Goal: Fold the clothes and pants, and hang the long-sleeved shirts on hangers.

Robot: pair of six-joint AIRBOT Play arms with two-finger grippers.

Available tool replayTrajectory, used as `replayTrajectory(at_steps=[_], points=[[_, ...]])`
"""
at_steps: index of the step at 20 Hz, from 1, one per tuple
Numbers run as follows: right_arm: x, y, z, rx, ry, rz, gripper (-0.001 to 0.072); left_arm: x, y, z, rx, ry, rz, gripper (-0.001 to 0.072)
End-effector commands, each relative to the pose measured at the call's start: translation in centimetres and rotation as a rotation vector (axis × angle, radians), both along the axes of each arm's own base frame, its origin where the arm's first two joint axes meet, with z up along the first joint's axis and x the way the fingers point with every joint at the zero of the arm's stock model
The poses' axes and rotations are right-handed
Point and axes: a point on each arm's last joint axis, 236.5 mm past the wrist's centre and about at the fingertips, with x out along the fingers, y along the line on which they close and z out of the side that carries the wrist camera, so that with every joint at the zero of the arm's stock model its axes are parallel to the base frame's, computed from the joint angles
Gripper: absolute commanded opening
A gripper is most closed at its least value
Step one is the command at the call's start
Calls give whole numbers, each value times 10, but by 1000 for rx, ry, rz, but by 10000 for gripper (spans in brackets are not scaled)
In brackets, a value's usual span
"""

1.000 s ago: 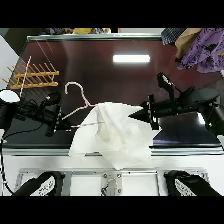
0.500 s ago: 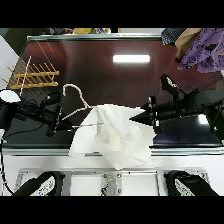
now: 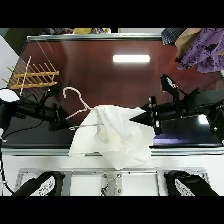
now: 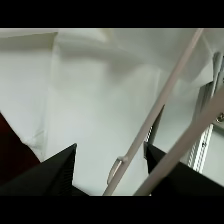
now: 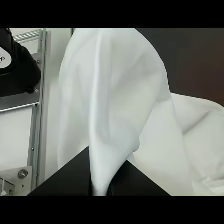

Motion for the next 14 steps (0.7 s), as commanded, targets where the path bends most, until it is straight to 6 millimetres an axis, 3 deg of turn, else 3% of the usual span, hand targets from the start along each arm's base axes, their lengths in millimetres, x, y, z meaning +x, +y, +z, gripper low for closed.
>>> replayTrajectory(at_steps=[1, 4, 14], points=[[0, 0, 0, -2, -120, 53, 16, 20, 3, 15, 12, 3, 118, 452], [0, 0, 0, -2, -121, 50, 15, 29, 4, 30, 15, 0, 168, 452], [16, -1, -1, -4, -81, -34, 15, 26, 4, 30, 13, 69, 222, 452]])
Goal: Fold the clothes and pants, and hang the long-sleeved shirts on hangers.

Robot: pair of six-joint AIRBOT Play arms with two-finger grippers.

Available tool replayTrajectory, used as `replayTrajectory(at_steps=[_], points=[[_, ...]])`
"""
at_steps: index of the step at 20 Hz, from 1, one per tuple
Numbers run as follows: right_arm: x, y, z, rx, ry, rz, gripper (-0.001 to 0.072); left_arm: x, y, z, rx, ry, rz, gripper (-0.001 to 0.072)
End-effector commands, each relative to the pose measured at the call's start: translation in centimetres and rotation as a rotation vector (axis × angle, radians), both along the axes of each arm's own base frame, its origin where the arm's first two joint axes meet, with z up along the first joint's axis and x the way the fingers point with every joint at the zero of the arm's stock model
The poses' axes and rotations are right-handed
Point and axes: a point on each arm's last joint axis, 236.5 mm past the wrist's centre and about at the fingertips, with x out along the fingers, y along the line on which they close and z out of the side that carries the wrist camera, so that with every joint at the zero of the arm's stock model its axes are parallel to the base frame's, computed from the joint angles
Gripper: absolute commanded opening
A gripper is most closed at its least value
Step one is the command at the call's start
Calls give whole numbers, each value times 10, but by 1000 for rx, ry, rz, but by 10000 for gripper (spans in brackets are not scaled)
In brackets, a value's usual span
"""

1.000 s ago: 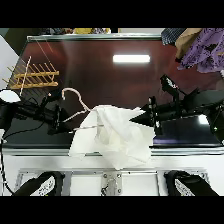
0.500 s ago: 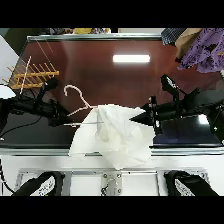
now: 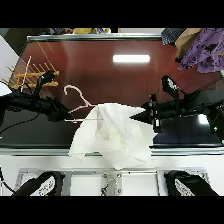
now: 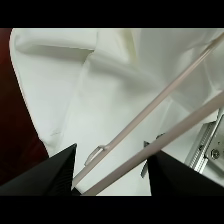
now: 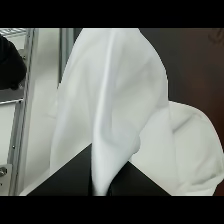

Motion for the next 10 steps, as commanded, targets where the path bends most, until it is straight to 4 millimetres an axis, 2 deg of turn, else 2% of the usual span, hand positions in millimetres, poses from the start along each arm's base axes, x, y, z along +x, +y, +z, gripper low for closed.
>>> replayTrajectory(at_steps=[1, 3, 6, 10], points=[[6, 0, -1, 1, 31, -35, 15, -2, 0, 1, -2, 21, 13, 452], [8, 0, -4, 1, 58, -43, 15, 1, 4, 1, -3, 21, 35, 452], [9, 0, -5, 1, 64, -43, 15, 8, 23, 3, -3, 22, 115, 452], [15, -1, -5, 4, 95, -81, 15, 12, 50, 24, 13, -68, 222, 451]])
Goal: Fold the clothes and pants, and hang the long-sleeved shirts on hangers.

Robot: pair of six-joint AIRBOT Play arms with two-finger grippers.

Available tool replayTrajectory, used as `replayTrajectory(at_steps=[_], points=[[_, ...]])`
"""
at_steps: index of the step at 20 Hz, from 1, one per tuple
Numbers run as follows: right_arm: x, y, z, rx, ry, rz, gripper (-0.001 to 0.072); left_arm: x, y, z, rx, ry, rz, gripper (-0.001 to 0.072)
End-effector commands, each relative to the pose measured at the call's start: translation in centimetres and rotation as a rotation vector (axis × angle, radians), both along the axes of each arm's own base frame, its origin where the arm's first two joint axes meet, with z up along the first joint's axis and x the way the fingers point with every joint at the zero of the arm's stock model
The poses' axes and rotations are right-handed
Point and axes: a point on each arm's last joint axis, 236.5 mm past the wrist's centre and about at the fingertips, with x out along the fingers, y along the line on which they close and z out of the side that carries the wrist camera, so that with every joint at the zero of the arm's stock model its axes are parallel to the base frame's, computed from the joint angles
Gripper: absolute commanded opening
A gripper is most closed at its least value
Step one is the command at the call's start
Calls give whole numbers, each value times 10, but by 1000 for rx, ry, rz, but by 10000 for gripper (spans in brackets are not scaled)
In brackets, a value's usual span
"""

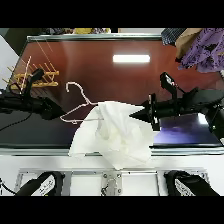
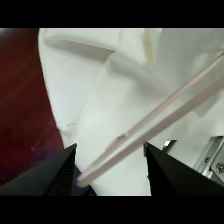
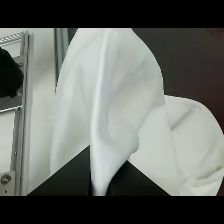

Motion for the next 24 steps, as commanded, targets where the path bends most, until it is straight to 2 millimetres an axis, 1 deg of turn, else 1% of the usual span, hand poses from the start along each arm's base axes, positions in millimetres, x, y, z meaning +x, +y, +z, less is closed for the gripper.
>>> replayTrajectory(at_steps=[1, 5, 7, 8, 9, 10, 12, 13, 14, 15, 17, 19, 21, 22, 24], points=[[6, 0, 0, 3, 21, -35, 15, 2, 21, 19, 20, -69, 92, 451], [16, -2, 2, 10, 33, -85, 15, 6, 35, 44, 30, -138, 241, 451], [22, -7, 2, 12, 47, -116, 15, 2, 34, 53, 11, -124, 309, 451], [25, -11, 2, 13, 47, -130, 14, -1, 29, 55, -15, -93, 353, 451], [27, -13, 3, 19, 47, -140, 15, -5, 23, 51, -36, -58, 392, 451], [29, -15, 6, 29, 46, -150, 15, -11, 14, 45, -55, -25, 411, 451], [35, -16, 6, 32, 38, -173, 15, -25, -13, 25, -100, 55, 439, 452], [37, -16, 6, 32, 35, -181, 15, -32, -30, 16, -137, 99, 460, 452], [39, -17, 6, 32, 32, -189, 15, -38, -50, 11, -193, 135, 470, 453], [42, -17, 7, 33, 32, -204, 15, -45, -72, 8, -256, 165, 468, 453], [45, -18, 7, 34, 34, -219, 15, -56, -109, 4, -341, 198, 459, 452], [45, -18, 7, 34, 34, -219, 15, -63, -136, 3, -376, 193, 446, 451], [45, -18, 6, 32, 35, -219, 15, -68, -159, 6, -400, 189, 419, 450], [45, -18, 6, 32, 35, -219, 15, -72, -168, -1, -375, 204, 407, 450], [45, -18, 6, 32, 35, -219, 16, -74, -175, -25, -274, 236, 397, 450]])
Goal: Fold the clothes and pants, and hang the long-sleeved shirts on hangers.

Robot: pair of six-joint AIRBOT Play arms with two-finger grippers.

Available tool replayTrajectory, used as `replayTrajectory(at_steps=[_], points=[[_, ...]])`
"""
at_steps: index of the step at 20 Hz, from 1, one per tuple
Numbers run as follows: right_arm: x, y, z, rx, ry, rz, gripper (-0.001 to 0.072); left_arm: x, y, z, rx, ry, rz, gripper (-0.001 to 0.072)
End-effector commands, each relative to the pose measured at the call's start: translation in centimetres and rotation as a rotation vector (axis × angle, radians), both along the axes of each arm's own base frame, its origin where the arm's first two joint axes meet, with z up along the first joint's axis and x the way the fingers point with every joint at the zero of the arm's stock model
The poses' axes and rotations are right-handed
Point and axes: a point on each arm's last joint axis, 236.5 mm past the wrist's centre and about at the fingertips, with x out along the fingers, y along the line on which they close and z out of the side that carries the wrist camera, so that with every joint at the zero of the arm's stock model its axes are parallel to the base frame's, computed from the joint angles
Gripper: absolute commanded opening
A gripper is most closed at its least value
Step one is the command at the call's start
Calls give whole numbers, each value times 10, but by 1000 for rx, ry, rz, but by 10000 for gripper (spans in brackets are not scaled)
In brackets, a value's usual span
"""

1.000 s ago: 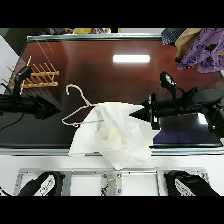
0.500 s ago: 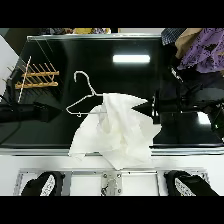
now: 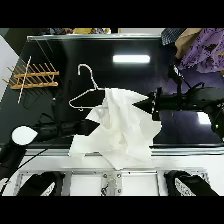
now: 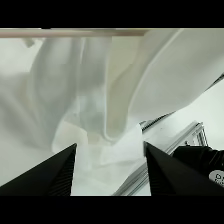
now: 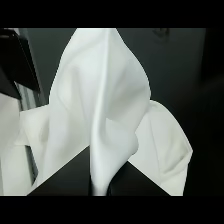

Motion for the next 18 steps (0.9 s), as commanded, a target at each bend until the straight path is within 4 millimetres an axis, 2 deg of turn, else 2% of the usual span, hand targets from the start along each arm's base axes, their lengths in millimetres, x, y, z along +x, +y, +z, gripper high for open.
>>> replayTrajectory(at_steps=[1, 5, 8, 9, 10, 12, 16, 18], points=[[1, -1, 0, 1, 4, -8, 16, 1, -21, -24, 74, 45, 2, 451], [1, -1, 0, 2, 11, -10, 16, 23, -33, -37, 120, 80, -10, 450], [1, -1, 0, 2, 11, -10, 16, 27, -36, -50, 142, 117, -14, 442], [1, -1, 0, 2, 11, -10, 16, 28, -35, -54, 154, 118, -14, 324], [1, -1, 0, 2, 11, -10, 16, 30, -31, -57, 181, 104, -18, 243], [1, -1, 0, 8, 29, -18, 17, 34, -21, -55, 214, 64, -12, 27], [1, 0, 2, 37, 123, -57, 19, 54, 14, -28, 189, 7, 94, 26], [0, 0, 9, 55, 129, -75, 18, 56, 33, -25, 196, 25, 129, 26]])
